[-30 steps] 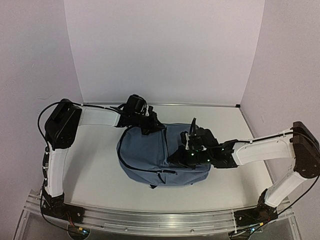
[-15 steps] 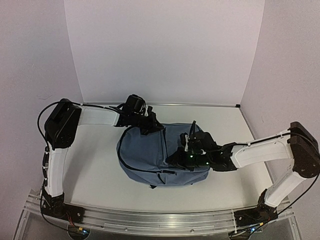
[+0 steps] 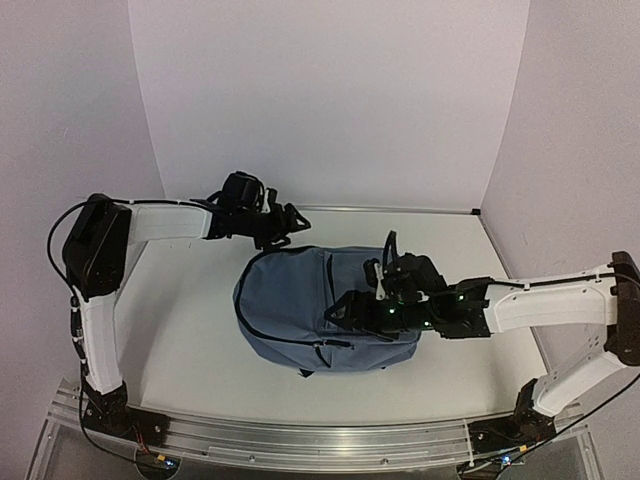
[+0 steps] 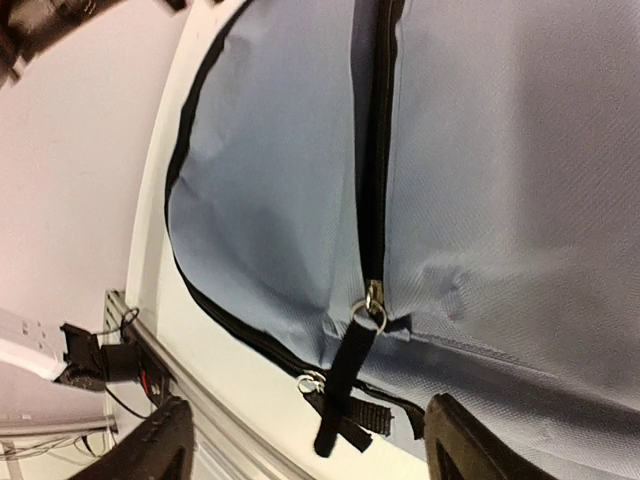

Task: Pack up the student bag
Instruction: Zip the student bag at the center of the board, then reset both arms

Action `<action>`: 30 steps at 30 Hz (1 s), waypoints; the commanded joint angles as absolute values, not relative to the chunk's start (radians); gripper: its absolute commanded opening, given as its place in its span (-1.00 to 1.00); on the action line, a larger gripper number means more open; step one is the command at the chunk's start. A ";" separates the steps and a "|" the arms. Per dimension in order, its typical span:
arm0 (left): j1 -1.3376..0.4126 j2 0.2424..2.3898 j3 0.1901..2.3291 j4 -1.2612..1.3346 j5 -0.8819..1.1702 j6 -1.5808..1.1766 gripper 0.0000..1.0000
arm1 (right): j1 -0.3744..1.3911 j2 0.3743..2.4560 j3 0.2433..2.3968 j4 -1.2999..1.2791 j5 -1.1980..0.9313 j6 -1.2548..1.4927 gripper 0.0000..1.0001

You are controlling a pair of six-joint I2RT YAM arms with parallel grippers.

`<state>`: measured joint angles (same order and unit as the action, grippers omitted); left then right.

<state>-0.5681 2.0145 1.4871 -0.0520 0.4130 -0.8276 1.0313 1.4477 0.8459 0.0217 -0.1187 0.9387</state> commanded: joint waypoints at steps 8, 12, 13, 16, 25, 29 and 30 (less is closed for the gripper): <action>-0.465 1.597 1.252 -0.245 0.311 -0.658 0.74 | 0.895 1.395 0.991 -0.162 0.026 0.754 0.85; -0.439 1.480 1.178 -0.330 0.278 -0.610 0.83 | 0.799 1.369 0.975 -0.166 0.017 0.709 0.86; -0.425 1.459 1.162 -0.364 0.268 -0.590 0.85 | 0.777 1.362 0.970 -0.168 0.023 0.693 0.88; -0.362 1.392 1.125 -0.465 0.242 -0.543 0.91 | 0.713 1.348 0.950 -0.172 0.043 0.651 0.96; -0.025 1.220 1.067 -0.635 0.317 -0.418 0.99 | 0.387 1.272 0.901 -0.173 -0.038 0.525 0.97; 0.053 1.139 1.022 -0.599 0.276 -0.371 0.99 | 0.235 1.209 0.889 -0.174 -0.069 0.476 0.96; 0.054 1.116 1.005 -0.580 0.254 -0.359 0.99 | 0.210 1.193 0.886 -0.174 -0.064 0.462 0.96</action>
<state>0.0274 1.2104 1.0485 -0.5990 0.2957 -0.4461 0.3055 1.2793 0.8920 -0.1816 -0.0364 0.5454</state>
